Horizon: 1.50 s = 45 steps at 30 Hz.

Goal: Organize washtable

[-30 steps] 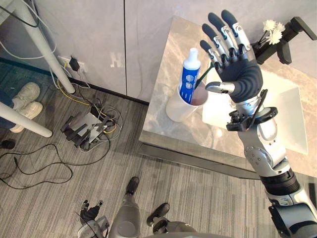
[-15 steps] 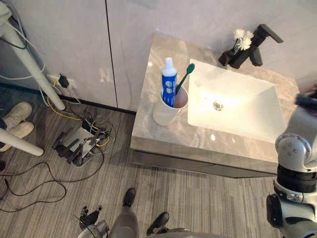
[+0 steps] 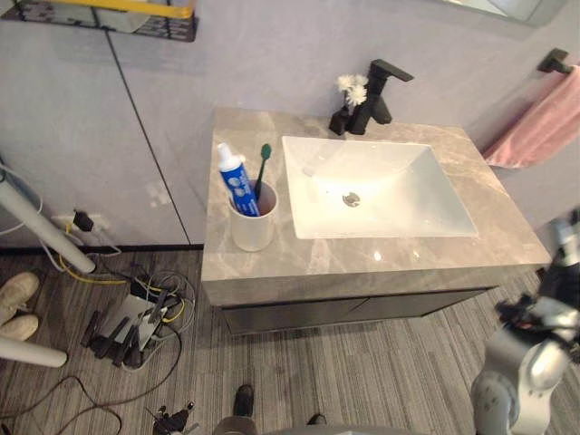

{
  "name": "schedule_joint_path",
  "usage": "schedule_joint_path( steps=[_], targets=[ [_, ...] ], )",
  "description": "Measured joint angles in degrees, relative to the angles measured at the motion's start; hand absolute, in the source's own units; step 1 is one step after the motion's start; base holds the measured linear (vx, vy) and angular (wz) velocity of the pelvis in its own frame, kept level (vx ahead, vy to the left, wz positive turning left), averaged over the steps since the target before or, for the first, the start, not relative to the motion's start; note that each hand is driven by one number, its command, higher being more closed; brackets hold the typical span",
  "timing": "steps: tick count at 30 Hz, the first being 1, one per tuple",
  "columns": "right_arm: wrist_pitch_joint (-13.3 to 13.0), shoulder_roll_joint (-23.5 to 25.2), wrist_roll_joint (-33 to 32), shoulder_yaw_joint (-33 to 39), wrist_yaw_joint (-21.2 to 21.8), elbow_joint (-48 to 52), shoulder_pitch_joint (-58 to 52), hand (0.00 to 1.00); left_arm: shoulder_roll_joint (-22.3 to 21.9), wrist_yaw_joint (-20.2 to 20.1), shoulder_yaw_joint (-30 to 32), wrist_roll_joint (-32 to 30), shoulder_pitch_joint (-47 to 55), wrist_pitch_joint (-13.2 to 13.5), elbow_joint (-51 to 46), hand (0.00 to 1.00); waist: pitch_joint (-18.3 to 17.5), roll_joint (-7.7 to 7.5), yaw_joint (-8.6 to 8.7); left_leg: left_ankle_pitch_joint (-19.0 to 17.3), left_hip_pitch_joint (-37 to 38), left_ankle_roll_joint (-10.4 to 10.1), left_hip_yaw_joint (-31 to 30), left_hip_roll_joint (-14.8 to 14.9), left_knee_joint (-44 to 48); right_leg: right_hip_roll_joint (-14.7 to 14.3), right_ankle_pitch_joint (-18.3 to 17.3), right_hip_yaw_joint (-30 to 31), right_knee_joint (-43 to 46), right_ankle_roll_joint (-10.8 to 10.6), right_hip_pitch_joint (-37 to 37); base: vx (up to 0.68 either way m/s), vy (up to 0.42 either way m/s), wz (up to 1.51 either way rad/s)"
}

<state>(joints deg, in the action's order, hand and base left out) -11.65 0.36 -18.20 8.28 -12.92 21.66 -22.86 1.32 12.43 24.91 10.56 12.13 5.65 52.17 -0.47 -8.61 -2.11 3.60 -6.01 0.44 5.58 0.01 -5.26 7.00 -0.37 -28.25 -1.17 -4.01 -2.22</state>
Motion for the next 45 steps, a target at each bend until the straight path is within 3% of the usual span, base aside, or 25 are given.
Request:
schedule_joint_path(
  steps=[3, 7, 9, 10, 13, 15, 18, 19, 28, 33, 36, 37, 39, 45],
  targets=[
    [1.6, 0.4, 1.6, -4.4, 4.7, -11.4, -2.8, 0.0, 0.3, -0.2, -0.7, 0.0, 0.7, 0.4, 0.3, 0.0, 0.6, 0.93, -0.2, -0.1, 0.9, 0.0, 1.8, 0.0, 0.0, 0.1, 0.2, 1.9, 0.0, -0.2, 0.1, 0.05, 0.029, -0.3],
    [4.7, 1.5, 5.8, -6.1, 7.1, -31.7, -1.1, 0.0, 1.1, -1.3, -3.2, 0.6, 0.6, 1.2, 0.3, 0.0, 0.8, 1.28, -0.23, -0.4, 1.4, 0.3, 2.5, -0.2, 0.0, 0.4, 0.3, 2.5, -0.1, -0.5, 0.4, 0.05, 0.028, -0.11],
    [6.0, 2.0, 8.3, -5.7, 6.9, -43.4, 1.6, 0.0, 1.0, -1.3, -4.4, 3.0, 0.1, 1.6, 0.2, 0.0, 1.0, 1.57, -0.21, -0.6, 1.4, 0.1, 2.2, -0.4, 0.0, 0.6, 0.3, 2.2, -0.2, -0.5, 0.5, 0.03, 0.04, 0.11],
    [7.6, 2.1, 11.5, -3.9, 5.4, -54.2, 5.1, 0.0, 0.5, -1.2, -5.9, 7.8, -0.4, 2.4, 0.1, 0.0, 1.5, 2.28, -0.35, -0.6, 1.4, 0.1, 1.4, -0.8, 0.0, 1.0, 0.2, 1.3, -0.2, -0.8, 0.9, 0.03, 0.04, 0.21],
    [8.5, 1.9, 14.5, -0.7, 3.1, -65.9, 8.5, 0.0, -0.7, -1.0, -6.9, 12.8, -1.0, 2.7, 0.0, 0.0, 1.4, 3.47, -0.5, -0.5, 0.6, 0.1, -0.4, -1.4, -0.1, 1.4, 0.2, -0.5, -0.3, -1.1, 1.1, 0.04, 0.05, 0.34],
    [8.7, 1.8, 15.4, 1.0, 2.6, -72.9, 11.0, 0.0, -1.3, -0.9, -7.4, 15.6, -0.9, 3.7, -0.5, 0.0, 1.6, 4.02, -0.85, -0.5, 0.4, 0.2, -1.5, -1.7, -0.1, 1.5, 0.1, -1.7, -0.6, -1.2, 1.5, 0.05, 0.03, 0.29],
    [9.3, 1.3, 16.5, 2.0, 1.3, -74.6, 12.1, 0.0, -2.4, -0.7, -7.4, 19.3, -1.2, 4.3, -1.2, 0.0, 2.1, 4.95, -1.91, -0.3, 0.8, 0.4, -2.8, -2.2, -0.1, 1.7, 0.1, -3.3, -1.1, -1.7, 2.9, 0.06, 0.022, 0.31],
    [9.3, 1.3, 16.6, 2.1, 1.4, -74.6, 12.2, 0.0, -2.6, -0.7, -7.3, 20.6, -1.1, 4.7, -1.2, 1.0, 2.1, 5.08, -1.94, -0.3, 0.9, 0.4, -3.5, -2.4, -0.2, 1.8, -0.2, -4.2, -1.1, -2.0, 3.4, 0.06, 0.014, 0.39],
    [9.3, 2.0, 16.8, 1.7, 1.6, -74.7, 14.7, 0.0, -3.5, 0.5, -6.1, 22.5, -0.8, 4.8, -6.5, 1.0, 2.6, 4.97, -2.58, -0.2, 1.4, 0.6, -6.1, -3.2, -0.1, 2.1, -0.3, -7.9, -2.1, -2.1, 5.7, 0.04, 0.009, 0.18],
    [9.3, 2.0, 18.6, -0.3, 1.5, -74.6, 15.6, 0.0, -4.9, 2.3, -6.5, 20.2, 2.1, 5.1, -30.4, 1.0, 3.0, 5.73, -5.21, -0.4, 0.6, 0.3, -9.6, -3.7, -0.1, 2.2, -1.1, -13.0, -1.6, -2.0, 7.2, -0.01, 0.006, 0.37],
    [9.3, 2.4, 18.9, -0.3, 1.3, -74.6, 16.5, 0.0, -5.1, 2.9, -5.5, 19.5, 3.5, 6.0, -43.9, 1.0, 3.6, 6.58, -5.16, -0.8, 0.4, 0.8, -10.2, -4.1, 0.8, 2.9, -1.8, -16.4, -0.3, -2.7, 8.5, 0.01, 0.034, 0.53],
    [9.3, 2.4, 18.9, -0.4, 1.3, -74.7, 17.0, 0.0, -5.1, 2.9, -5.4, 17.7, 5.2, 6.2, -51.4, 1.0, 3.8, 7.11, -5.71, -1.2, 0.3, 1.3, -10.5, -4.3, 2.4, 3.2, -1.9, -17.8, 0.5, -2.6, 9.1, 0.04, 0.059, 0.36],
    [9.3, 2.6, 18.9, -0.4, 1.3, -74.7, 17.6, 0.0, -5.2, 2.9, -6.1, 16.8, 6.5, 6.3, -57.6, 1.0, 3.7, 7.31, -6.38, -1.3, 0.1, 1.4, -11.0, -4.5, 3.0, 3.5, -2.0, -18.9, 0.9, -2.6, 9.2, 0.04, 0.036, 0.2],
    [9.3, 3.3, 19.1, -0.3, 1.4, -77.1, 22.0, 0.0, -5.6, -1.5, -16.0, 14.0, 12.2, 6.3, -78.2, 1.0, 4.0, 8.15, -7.62, -2.0, -0.5, 2.0, -12.1, -5.8, 6.3, 4.2, -2.0, -21.9, 1.2, -2.6, 11.0, 0.03, 0.032, 0.21]
  ],
)
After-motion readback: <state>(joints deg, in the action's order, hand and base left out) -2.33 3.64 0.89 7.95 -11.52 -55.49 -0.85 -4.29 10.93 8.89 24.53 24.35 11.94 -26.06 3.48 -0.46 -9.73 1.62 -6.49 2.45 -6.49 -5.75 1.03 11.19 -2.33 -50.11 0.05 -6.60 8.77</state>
